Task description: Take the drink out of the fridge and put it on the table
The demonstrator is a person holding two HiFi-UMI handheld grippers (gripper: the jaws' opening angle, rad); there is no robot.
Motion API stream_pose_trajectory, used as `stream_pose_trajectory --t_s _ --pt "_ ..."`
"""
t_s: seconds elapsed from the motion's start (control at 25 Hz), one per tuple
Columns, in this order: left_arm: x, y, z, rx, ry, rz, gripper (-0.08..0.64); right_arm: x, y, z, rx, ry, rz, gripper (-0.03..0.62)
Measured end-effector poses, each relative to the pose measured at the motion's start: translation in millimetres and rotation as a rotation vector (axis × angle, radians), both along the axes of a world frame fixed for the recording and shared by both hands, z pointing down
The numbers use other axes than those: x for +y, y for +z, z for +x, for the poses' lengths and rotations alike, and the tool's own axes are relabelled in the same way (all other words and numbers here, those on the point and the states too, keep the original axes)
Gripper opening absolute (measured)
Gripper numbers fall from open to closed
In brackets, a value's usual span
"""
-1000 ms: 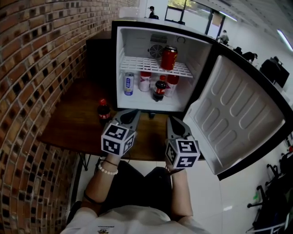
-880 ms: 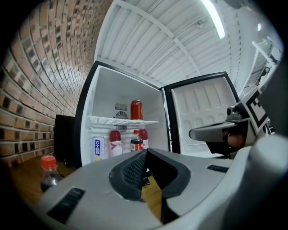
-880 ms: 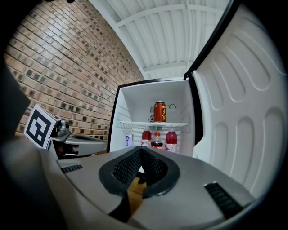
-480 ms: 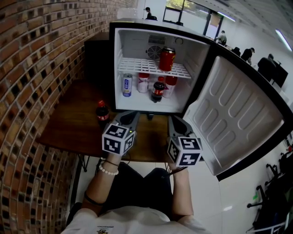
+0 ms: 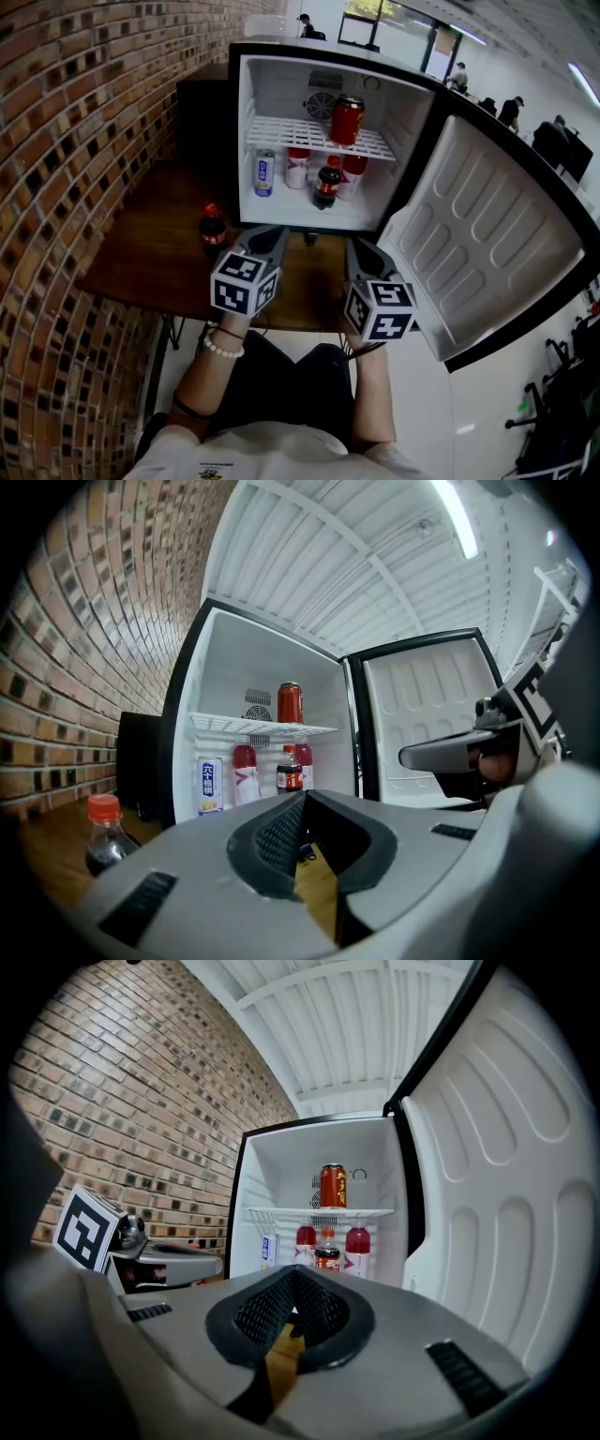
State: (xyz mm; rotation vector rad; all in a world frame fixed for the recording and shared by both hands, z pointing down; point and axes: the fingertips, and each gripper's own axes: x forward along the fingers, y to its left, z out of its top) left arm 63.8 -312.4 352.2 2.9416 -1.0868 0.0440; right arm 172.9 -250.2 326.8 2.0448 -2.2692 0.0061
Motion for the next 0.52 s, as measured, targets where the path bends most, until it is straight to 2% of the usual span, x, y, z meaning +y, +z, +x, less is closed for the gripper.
stream_pose_trajectory --t_s 0.52 --pt "-1.5 -1.5 -0.1 0.004 -0.001 0.005 0.000 -1.0 1.3 -2.1 -0.002 -0.009 -0.005 0.011"
